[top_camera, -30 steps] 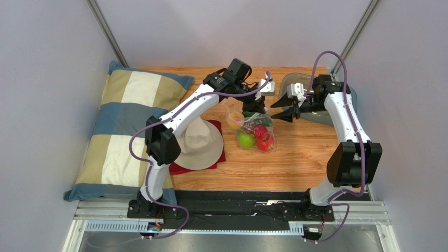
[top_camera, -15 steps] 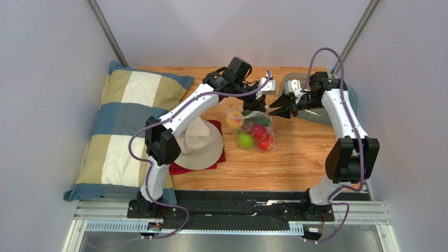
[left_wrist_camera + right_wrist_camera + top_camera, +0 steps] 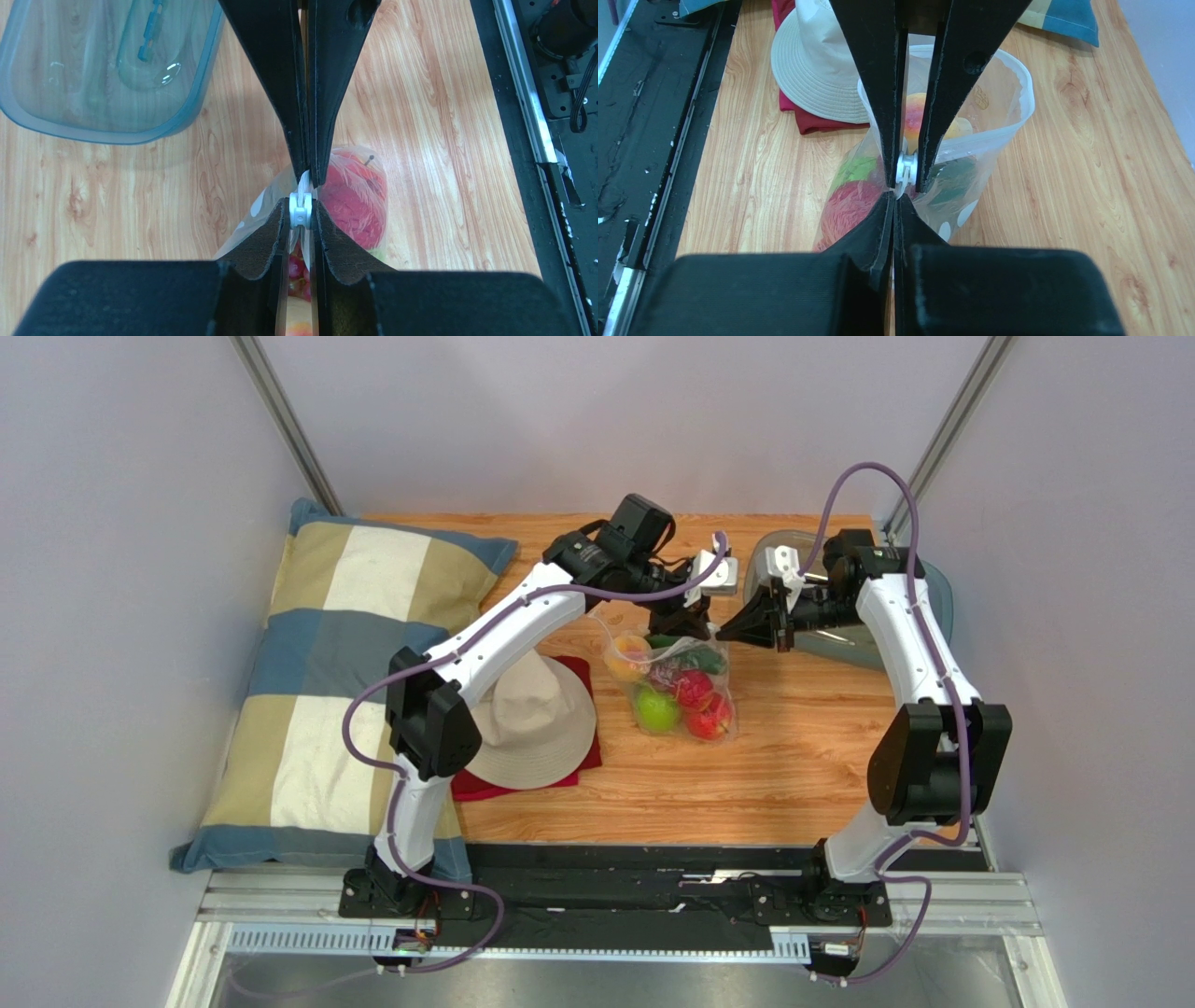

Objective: Place the food in the zip-top bag and seal the zipper
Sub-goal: Zip the zipper food storage bag at the center of the board.

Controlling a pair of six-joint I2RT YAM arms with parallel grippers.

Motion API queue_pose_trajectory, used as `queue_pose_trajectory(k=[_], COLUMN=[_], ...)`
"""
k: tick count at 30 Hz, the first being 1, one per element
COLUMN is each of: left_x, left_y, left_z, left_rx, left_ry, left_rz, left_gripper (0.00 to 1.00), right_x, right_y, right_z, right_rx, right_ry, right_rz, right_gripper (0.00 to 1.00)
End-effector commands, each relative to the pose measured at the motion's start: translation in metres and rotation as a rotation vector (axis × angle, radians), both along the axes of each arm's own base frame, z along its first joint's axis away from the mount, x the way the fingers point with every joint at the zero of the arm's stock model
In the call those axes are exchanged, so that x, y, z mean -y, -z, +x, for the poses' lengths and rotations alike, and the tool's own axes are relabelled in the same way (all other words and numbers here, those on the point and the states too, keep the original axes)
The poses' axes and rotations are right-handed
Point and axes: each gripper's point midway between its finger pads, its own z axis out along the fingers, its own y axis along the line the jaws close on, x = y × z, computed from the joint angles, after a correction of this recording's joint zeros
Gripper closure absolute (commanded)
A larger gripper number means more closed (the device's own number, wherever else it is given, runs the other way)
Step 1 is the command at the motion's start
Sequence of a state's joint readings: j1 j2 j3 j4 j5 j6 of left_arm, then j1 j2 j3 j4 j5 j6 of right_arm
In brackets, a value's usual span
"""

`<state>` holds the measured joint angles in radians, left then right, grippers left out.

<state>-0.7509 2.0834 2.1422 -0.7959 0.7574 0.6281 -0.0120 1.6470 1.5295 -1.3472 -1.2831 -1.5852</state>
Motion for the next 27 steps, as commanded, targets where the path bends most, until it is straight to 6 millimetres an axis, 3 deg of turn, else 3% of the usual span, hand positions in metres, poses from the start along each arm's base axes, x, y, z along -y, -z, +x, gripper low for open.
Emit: queue_pose_trajectory(k=[1, 14, 17, 18, 19, 20, 22, 24, 25, 27], left_x=[-0.025, -0.063, -0.064, -0.063, -0.06, -0.058, -0.047, -0.036, -0.033, -0.025], left_y=[-0.012, -0.005, -0.012, -0.016, -0.022, -0.026, -0.033, -0.036, -0.041, -0.04], left_z=[0.013, 0.036, 0.035, 0.033, 0.03, 0.028, 0.022, 0.011, 0.01, 0.004], left_rx=[0.055, 0.065, 0.067, 0.064, 0.066, 0.059, 0.064, 0.048, 0.055, 0.045], left_ry=[-0.036, -0.119, -0.117, -0.108, -0.097, -0.094, -0.077, -0.049, -0.045, -0.03], left_rz=[0.007, 0.062, 0.051, 0.037, 0.022, 0.011, -0.005, -0.018, -0.028, -0.032], left_gripper=[0.96, 0.92, 0.97, 0.98, 0.99, 0.99, 0.99, 0.99, 0.99, 0.99], right_x=[0.003, 0.02, 0.019, 0.017, 0.016, 0.014, 0.007, 0.0, -0.003, -0.006], right_y=[-0.017, -0.015, -0.017, -0.021, -0.023, -0.024, -0.027, -0.027, -0.029, -0.028], right_z=[-0.036, -0.026, -0.025, -0.024, -0.023, -0.023, -0.024, -0.027, -0.027, -0.028], right_rx=[-0.187, -0.175, -0.196, -0.193, -0.204, -0.204, -0.197, -0.205, -0.202, -0.208], right_ry=[0.036, 0.096, 0.102, 0.098, 0.097, 0.092, 0.068, 0.046, 0.038, 0.028], right_rz=[0.043, 0.035, 0.041, 0.047, 0.054, 0.055, 0.052, 0.049, 0.048, 0.042], right_gripper=[1.0, 1.0, 1.0, 0.9, 0.58, 0.47, 0.33, 0.27, 0.11, 0.1])
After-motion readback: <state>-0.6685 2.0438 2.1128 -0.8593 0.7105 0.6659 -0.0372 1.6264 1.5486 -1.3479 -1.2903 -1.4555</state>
